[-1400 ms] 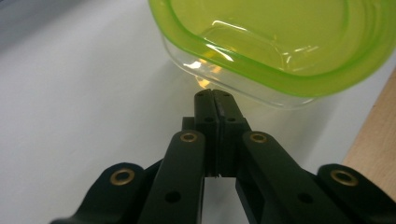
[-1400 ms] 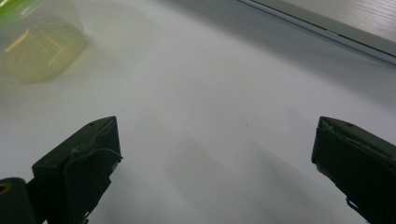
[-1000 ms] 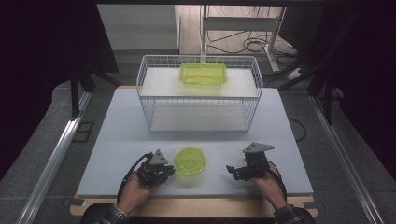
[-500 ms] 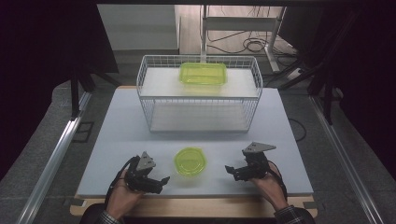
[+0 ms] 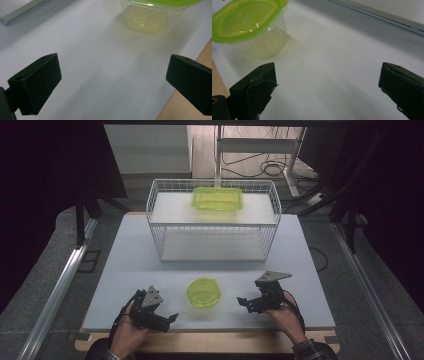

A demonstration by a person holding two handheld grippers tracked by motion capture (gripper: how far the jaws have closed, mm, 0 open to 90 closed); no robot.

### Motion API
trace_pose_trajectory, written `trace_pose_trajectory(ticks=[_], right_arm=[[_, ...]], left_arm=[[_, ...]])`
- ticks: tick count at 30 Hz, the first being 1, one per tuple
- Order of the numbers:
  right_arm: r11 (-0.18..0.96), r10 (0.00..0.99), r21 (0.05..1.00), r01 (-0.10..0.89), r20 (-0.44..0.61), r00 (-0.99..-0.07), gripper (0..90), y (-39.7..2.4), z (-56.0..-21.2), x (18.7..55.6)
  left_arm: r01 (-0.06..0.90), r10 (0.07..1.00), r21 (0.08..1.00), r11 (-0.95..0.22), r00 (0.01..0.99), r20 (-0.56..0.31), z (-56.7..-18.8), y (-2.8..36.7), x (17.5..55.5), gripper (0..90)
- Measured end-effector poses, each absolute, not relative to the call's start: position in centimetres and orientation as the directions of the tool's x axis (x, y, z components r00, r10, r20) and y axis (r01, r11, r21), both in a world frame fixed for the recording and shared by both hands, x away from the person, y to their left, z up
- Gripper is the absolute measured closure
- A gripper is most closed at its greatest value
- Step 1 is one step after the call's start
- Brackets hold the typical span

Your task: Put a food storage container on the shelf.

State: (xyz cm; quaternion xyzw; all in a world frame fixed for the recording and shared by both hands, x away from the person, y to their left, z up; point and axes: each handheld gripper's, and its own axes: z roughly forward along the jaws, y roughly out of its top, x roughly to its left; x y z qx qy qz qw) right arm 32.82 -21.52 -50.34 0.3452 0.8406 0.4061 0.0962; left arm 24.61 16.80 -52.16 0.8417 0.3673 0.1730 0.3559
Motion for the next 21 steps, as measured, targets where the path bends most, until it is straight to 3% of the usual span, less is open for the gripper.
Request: trace_pose_trajectory(ticks=[12, 21], right_arm=[[0.37, 0.626, 0.724, 0.582, 0.269, -0.732, 2.7, -19.3, -48.8, 34.4], [0.362, 0.582, 0.681, 0.636, 0.367, -0.725, 23.8, -17.4, -48.1, 36.0]], left_arm=[[0.498, 0.742, 0.701, -0.51, 0.667, 0.065, -52.5, 16.8, 24.6, 0.0], [0.495, 0.737, 0.69, -0.528, 0.671, 0.082, -52.7, 16.7, 24.6, 0.0]])
